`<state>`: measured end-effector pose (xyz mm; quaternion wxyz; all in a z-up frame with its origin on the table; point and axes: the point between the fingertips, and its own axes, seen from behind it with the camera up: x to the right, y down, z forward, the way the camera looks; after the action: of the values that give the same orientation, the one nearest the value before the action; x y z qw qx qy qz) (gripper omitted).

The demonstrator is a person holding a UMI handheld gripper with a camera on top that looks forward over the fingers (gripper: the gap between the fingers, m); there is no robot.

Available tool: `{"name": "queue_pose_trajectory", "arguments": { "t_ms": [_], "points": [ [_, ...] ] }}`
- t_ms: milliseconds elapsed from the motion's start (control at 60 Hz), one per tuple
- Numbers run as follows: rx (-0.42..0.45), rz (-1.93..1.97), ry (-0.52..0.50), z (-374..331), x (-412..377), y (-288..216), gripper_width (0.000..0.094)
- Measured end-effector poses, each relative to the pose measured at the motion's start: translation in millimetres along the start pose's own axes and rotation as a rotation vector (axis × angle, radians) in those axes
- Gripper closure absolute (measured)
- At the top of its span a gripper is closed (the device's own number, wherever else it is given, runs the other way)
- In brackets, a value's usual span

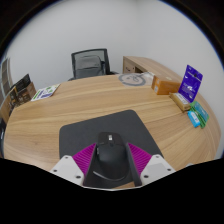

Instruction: Arrange mouse

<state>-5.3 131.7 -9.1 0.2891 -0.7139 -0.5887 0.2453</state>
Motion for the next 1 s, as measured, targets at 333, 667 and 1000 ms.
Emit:
{"name": "queue_pose_trajectory", "arguments": {
  "t_ms": [333,667,1000],
  "points": [
    [0.068,-0.017,-0.008,-112.2,-11.3,-35.0,0.0086],
    [0.099,-0.068,-0.022,-298.7,-38.5,-4.8,0.0086],
    [0.123,-0.12,0.007,-392.0,-53.6,40.1,0.0081]
  ]
}}
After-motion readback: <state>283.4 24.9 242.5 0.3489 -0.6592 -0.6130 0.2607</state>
